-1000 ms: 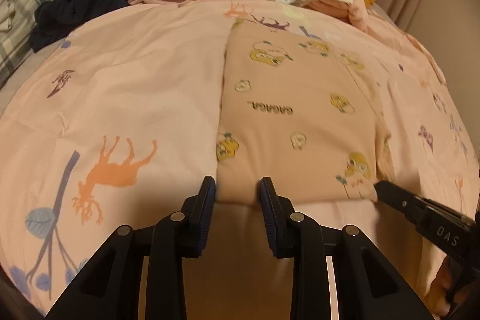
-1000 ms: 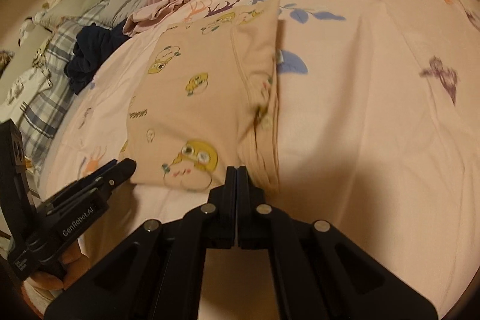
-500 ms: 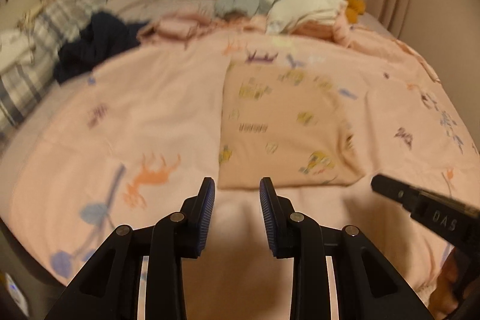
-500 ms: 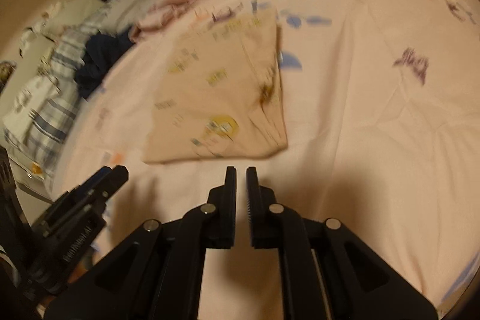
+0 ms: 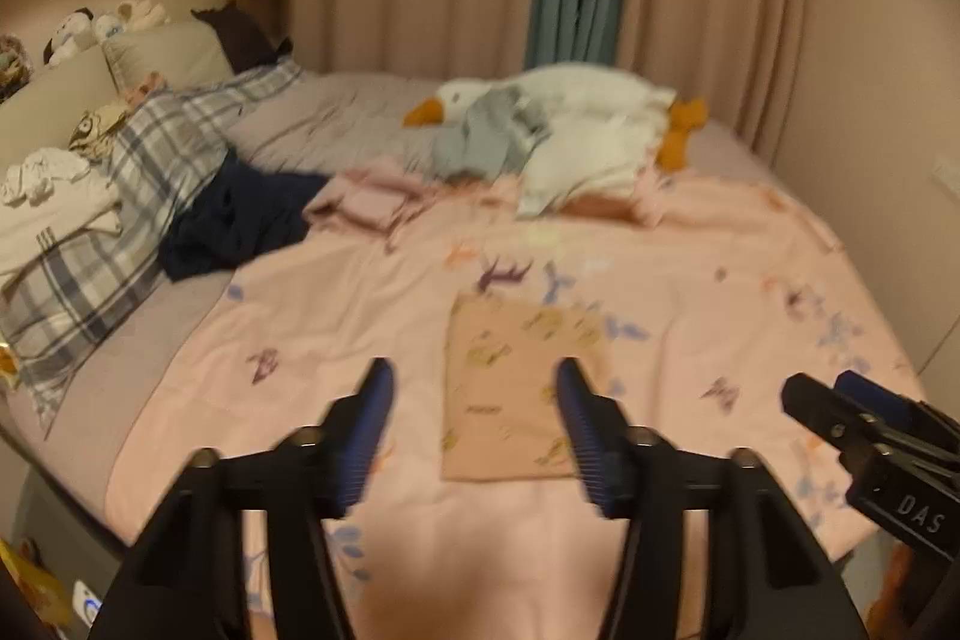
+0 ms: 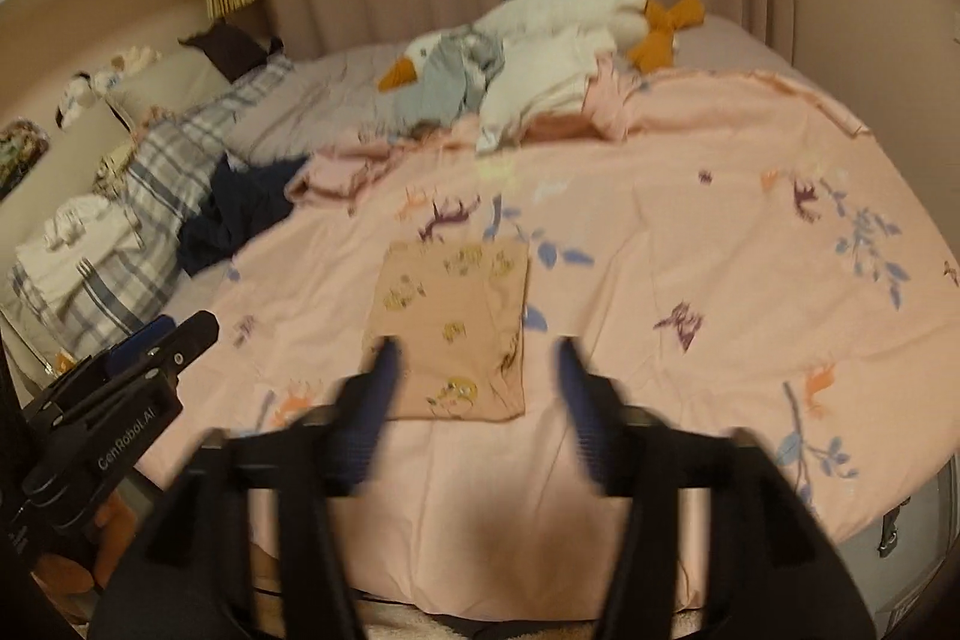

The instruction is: Fold small clothes

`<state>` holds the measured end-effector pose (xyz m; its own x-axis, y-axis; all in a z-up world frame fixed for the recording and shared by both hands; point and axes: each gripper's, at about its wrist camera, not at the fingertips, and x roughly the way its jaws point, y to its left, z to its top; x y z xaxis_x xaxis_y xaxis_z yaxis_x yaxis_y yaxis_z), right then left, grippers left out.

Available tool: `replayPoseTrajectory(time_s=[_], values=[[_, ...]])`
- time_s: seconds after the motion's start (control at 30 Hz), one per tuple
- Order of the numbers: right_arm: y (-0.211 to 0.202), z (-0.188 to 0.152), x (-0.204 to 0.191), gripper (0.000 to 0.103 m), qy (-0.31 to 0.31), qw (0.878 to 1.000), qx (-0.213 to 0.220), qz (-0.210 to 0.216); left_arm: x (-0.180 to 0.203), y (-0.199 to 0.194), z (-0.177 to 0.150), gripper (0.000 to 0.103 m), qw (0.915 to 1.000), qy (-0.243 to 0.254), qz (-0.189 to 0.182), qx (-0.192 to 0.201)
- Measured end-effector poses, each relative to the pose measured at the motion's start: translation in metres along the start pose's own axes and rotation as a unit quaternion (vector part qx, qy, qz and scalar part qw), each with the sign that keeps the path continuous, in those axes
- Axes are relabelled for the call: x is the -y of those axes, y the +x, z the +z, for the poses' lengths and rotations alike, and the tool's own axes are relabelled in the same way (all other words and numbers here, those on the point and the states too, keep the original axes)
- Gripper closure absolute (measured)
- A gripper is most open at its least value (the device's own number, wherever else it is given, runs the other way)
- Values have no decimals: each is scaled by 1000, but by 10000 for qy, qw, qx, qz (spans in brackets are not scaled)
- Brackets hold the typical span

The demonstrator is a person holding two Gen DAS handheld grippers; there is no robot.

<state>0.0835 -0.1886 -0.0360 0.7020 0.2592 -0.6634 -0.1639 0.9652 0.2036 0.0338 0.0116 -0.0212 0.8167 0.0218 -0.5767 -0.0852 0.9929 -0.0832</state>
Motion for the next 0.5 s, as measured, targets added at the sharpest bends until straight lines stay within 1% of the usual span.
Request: replayPoseTrajectory(time_s=[0.03, 0.07, 0.13, 0.2, 0.23, 0.33, 0.4, 0.5], values=[[-9, 3, -1, 29, -18, 9999, 124, -27, -1, -8, 2, 29, 9997, -87, -220, 80], [-15, 4, -3, 27, -25, 9997, 219, -54, -2, -15, 4, 25, 9989, -161, -431, 126], [-30, 6, -7, 15, -104, 9991, 398, -133, -2, -22, 7, 14, 9975, -142, -675, 136], [-41, 7, -12, 9, -250, 9979, 558, -213, 3, -31, 8, 6, 9971, -34, -750, 131], [-45, 7, -12, 8, -270, 9974, 608, -274, 5, -33, 8, 3, 9970, 2, -753, 152], [-58, 7, -13, 4, -300, 9961, 758, -336, 6, -43, 9, 2, 9962, -14, -825, 265], [-63, 7, -14, 2, -272, 9958, 799, -344, 6, -48, 11, 2, 9962, -86, -812, 290], [-70, 5, -15, 1, -281, 9954, 838, -359, 5, -53, 12, 2, 9965, -105, -771, 318]])
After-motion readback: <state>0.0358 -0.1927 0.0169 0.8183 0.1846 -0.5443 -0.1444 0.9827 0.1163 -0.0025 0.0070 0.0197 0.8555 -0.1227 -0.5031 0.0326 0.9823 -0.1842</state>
